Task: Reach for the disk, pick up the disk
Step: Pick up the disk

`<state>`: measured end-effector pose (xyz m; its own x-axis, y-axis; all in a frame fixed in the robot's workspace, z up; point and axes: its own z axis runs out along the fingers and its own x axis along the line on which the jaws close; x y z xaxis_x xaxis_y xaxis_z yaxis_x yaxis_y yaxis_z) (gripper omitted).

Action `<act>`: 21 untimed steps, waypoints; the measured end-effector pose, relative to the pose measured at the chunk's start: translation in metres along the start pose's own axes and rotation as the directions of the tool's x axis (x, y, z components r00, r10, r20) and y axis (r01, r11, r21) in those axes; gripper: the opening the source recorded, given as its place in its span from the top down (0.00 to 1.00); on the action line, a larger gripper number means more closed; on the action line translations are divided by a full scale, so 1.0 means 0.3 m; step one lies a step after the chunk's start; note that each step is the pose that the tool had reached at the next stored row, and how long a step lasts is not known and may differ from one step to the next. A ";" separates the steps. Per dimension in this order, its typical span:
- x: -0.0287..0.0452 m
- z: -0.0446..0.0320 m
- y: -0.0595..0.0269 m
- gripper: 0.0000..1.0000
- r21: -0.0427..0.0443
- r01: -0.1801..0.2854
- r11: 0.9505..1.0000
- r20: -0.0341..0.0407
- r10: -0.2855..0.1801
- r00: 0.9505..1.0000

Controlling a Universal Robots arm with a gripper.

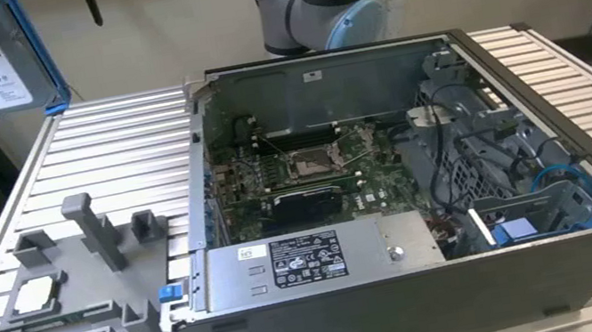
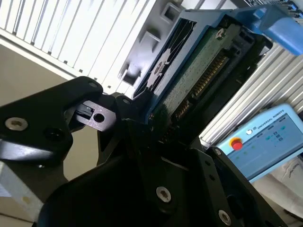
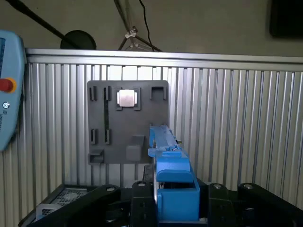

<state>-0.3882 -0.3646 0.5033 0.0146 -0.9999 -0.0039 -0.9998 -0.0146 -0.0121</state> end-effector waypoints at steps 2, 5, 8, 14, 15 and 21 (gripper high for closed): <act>0.000 0.000 -0.030 1.00 0.000 0.000 1.000 0.000 0.000 1.000; 0.001 0.001 -0.058 1.00 0.000 0.000 1.000 0.000 0.000 1.000; 0.001 0.001 -0.088 1.00 0.000 0.000 1.000 0.000 0.000 1.000; 0.002 0.002 -0.153 1.00 -0.001 0.000 1.000 0.000 0.000 1.000; 0.002 0.002 -0.164 1.00 0.000 0.000 1.000 0.000 0.000 1.000; 0.003 0.003 -0.228 1.00 -0.001 0.000 1.000 0.000 0.000 1.000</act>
<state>-0.3199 -0.3646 0.5034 0.0146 -0.9999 -0.0038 -0.9998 -0.0146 -0.0115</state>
